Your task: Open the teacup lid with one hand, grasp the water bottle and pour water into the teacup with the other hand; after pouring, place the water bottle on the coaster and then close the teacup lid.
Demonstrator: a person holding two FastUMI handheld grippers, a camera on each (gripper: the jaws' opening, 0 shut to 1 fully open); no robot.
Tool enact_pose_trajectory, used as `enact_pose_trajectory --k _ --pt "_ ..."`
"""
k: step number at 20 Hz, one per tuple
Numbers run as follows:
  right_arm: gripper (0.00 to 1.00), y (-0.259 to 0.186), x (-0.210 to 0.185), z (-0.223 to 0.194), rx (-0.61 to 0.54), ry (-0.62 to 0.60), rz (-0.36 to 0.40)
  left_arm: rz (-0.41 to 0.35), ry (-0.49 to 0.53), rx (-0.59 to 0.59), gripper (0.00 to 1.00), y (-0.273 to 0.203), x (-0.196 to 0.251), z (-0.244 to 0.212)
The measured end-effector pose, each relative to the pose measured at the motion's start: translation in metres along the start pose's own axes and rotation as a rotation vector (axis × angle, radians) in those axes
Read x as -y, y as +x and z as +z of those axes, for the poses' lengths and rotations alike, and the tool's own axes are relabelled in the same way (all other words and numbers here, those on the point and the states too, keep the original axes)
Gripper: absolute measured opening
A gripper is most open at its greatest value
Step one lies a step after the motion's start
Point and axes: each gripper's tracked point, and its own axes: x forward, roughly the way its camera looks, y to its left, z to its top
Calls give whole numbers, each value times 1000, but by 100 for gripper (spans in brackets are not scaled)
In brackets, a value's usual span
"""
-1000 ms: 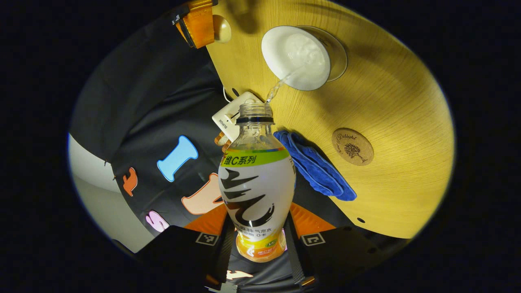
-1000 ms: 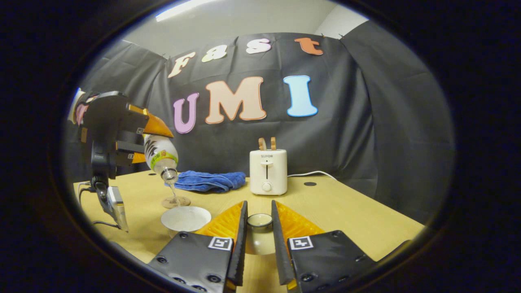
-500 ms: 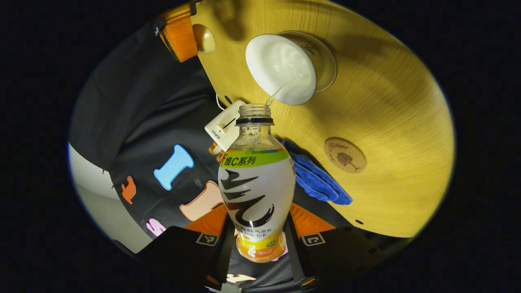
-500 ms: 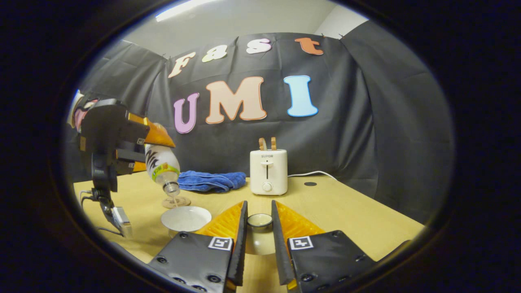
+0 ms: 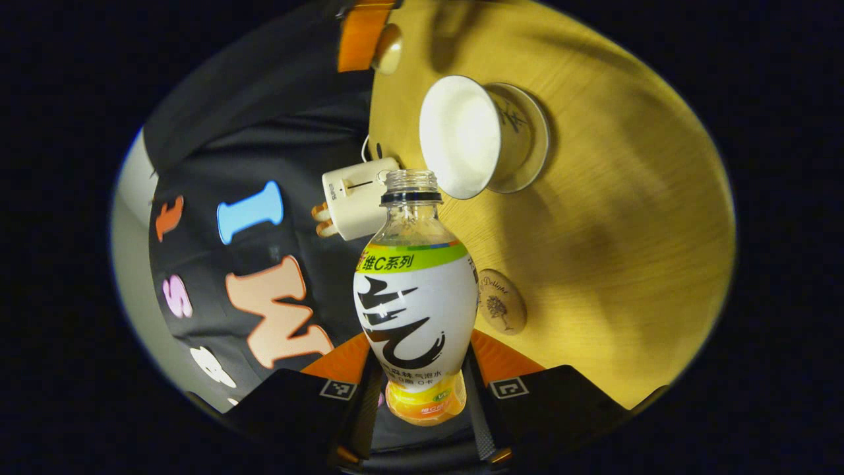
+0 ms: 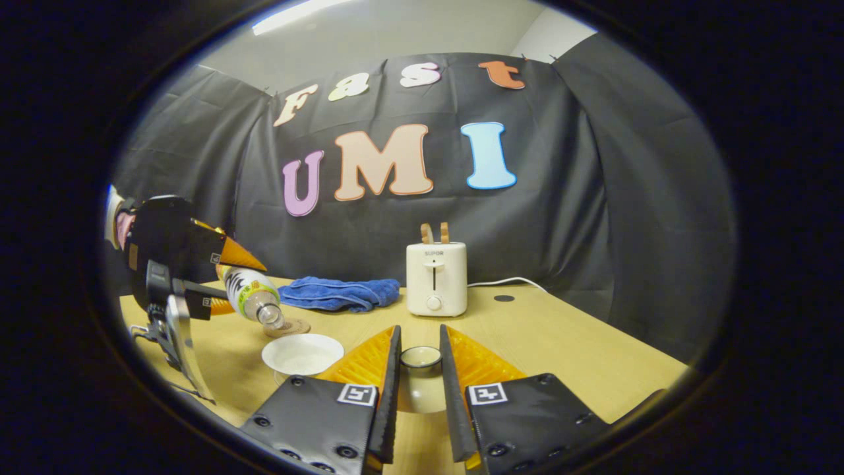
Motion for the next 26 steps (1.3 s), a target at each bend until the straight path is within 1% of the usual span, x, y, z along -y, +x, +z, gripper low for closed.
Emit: enact_pose_trajectory --k 2,5,8,10,12,14,16,18,20,23,26 --pt "36 0 0 0 0 0 0 5 -177 21 58 -4 3 -2" --pt "36 0 -1 0 0 0 3 41 -465 77 58 -12 -7 1" --pt "36 0 -1 0 0 0 3 82 -782 127 57 -30 -20 -5" --pt "36 0 -1 0 1 0 3 134 -988 191 57 -40 -35 -3" --pt "36 -1 -1 0 0 -1 3 164 -1177 263 57 -44 -50 -1" --pt "36 -1 -1 0 1 -1 3 183 -1388 312 57 -44 -61 -9" --pt "36 -1 -1 1 2 0 3 198 -1548 350 57 -39 -63 -18" --pt "36 0 -1 0 1 0 3 210 -1641 365 57 -32 -59 -23" --pt "36 0 -1 0 0 0 3 202 -1684 362 57 -22 -52 -24" --pt "36 -1 -2 0 0 0 9 160 -1724 358 57 -8 -44 -26" --pt "36 -1 -3 0 0 0 14 149 -1731 359 57 4 -38 -26"
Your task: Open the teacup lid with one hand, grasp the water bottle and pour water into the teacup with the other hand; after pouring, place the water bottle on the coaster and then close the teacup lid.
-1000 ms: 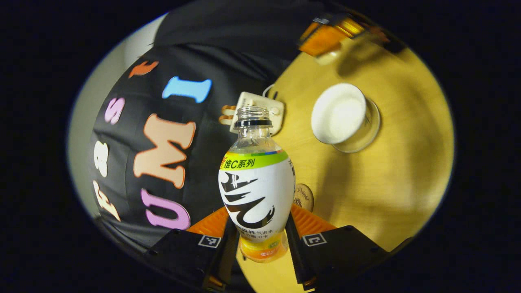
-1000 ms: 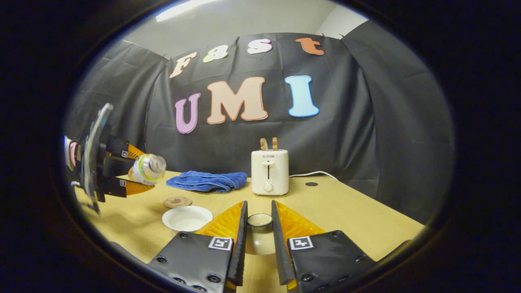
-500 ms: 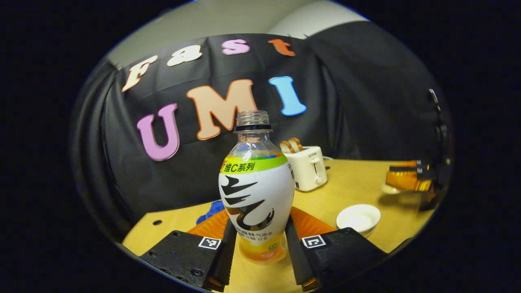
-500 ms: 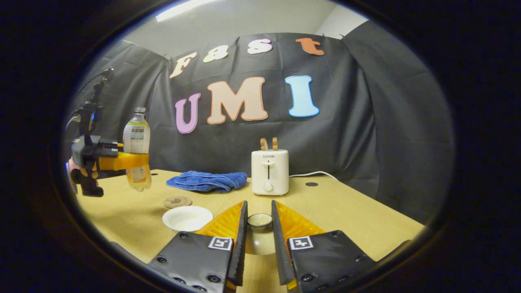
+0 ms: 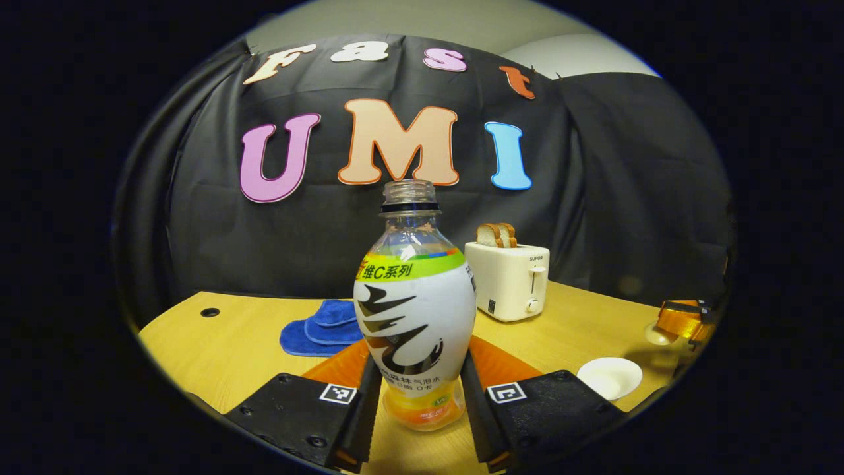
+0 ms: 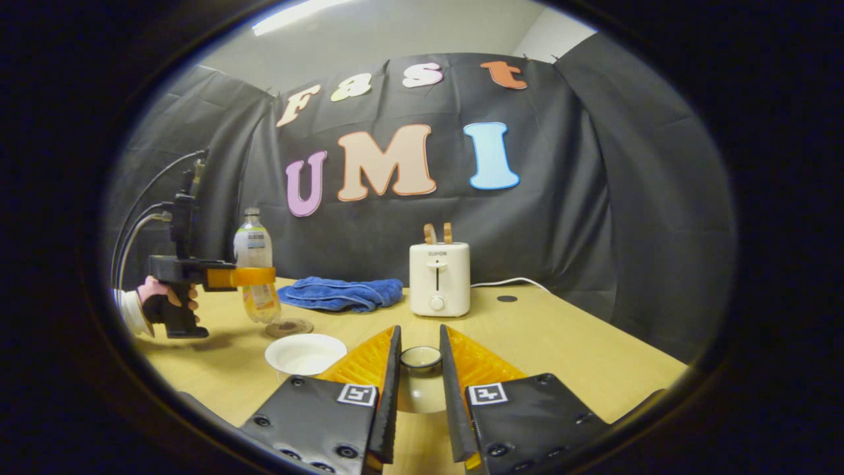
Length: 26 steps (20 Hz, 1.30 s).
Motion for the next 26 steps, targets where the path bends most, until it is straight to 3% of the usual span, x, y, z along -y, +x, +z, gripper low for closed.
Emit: enact_pose_trajectory --k 17,26 --pt "36 0 1 0 -2 0 -6 -14 38 -41 62 34 -1 -23" --pt "36 0 3 1 -2 0 -18 -2 12 -43 71 34 -5 -29"
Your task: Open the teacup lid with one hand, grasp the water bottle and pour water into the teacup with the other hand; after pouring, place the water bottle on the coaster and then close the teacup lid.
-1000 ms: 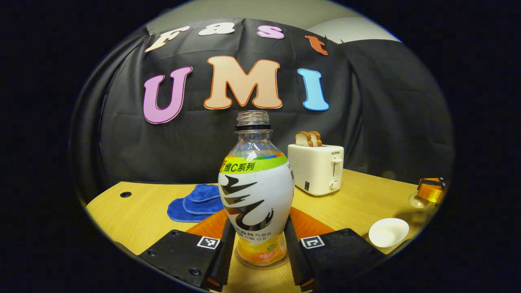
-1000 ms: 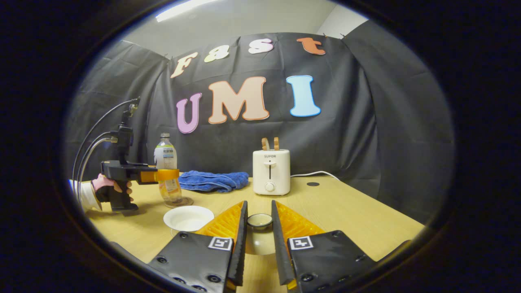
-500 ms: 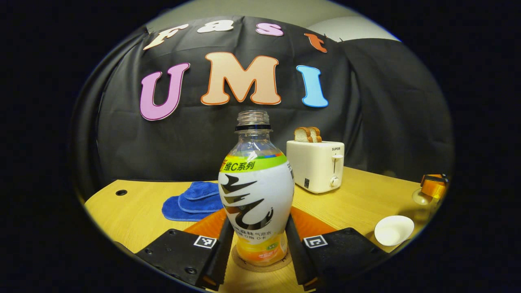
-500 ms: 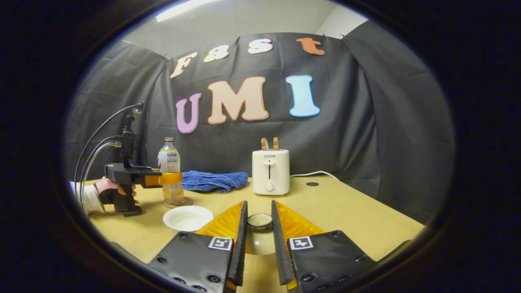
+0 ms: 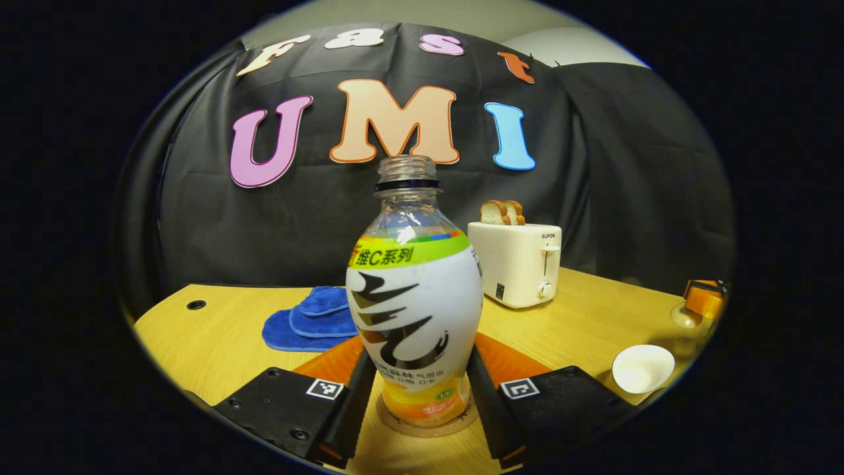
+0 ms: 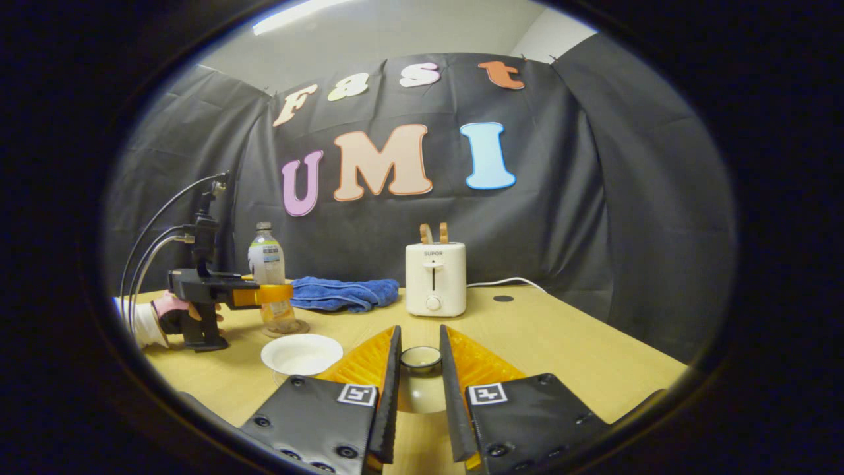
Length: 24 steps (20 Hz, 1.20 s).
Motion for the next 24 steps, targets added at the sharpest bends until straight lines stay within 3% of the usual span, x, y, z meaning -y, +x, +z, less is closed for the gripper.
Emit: enact_pose_trajectory --k 1,2,6,12,17,24 --pt "36 -1 0 0 0 0 0 1 0 -1 73 0 0 0" --pt "36 -1 0 0 0 0 0 1 -3 0 81 0 -1 -1" --pt "36 -1 0 0 -1 0 0 5 5 30 92 -6 0 3" --pt "36 0 0 -1 -2 0 1 0 27 118 92 -28 5 13" --pt "36 1 -7 -1 0 0 14 18 31 118 92 -59 5 9" --pt "36 6 -63 -2 -6 1 163 122 29 123 92 -109 -7 6"
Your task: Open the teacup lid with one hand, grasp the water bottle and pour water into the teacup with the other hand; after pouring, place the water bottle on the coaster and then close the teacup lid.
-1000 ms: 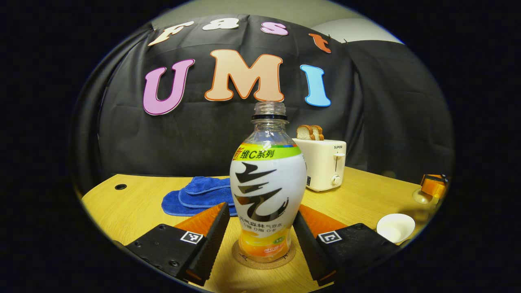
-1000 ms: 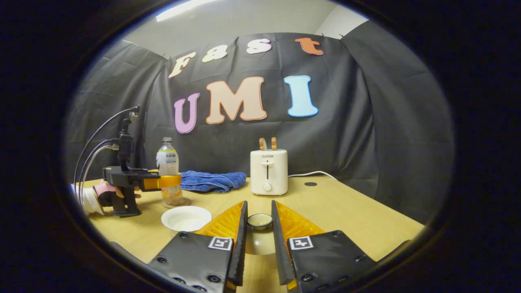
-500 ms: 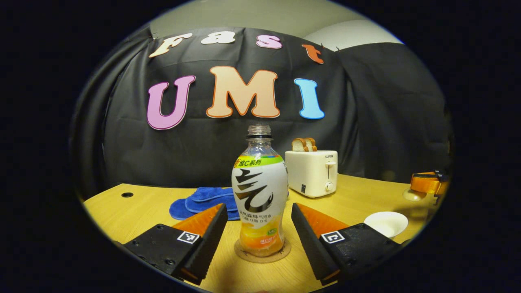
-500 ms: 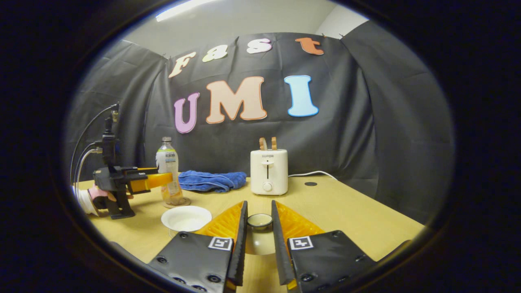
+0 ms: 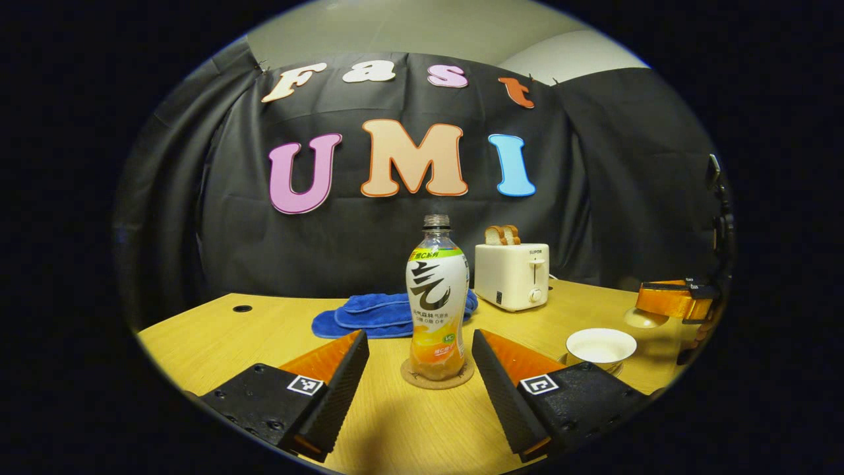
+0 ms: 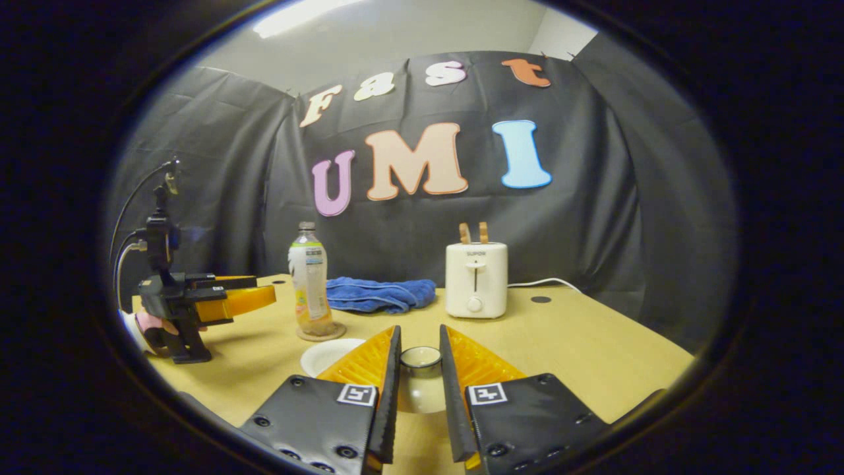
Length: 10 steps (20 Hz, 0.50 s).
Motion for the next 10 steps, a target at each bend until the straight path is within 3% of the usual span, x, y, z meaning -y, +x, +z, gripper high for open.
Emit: enact_pose_trajectory --k 3,10 --pt "36 10 -28 -2 -6 1 68 35 1 -4 92 -9 -5 0" --pt "36 30 -58 -7 -38 2 124 79 2 -5 92 -16 -12 1"
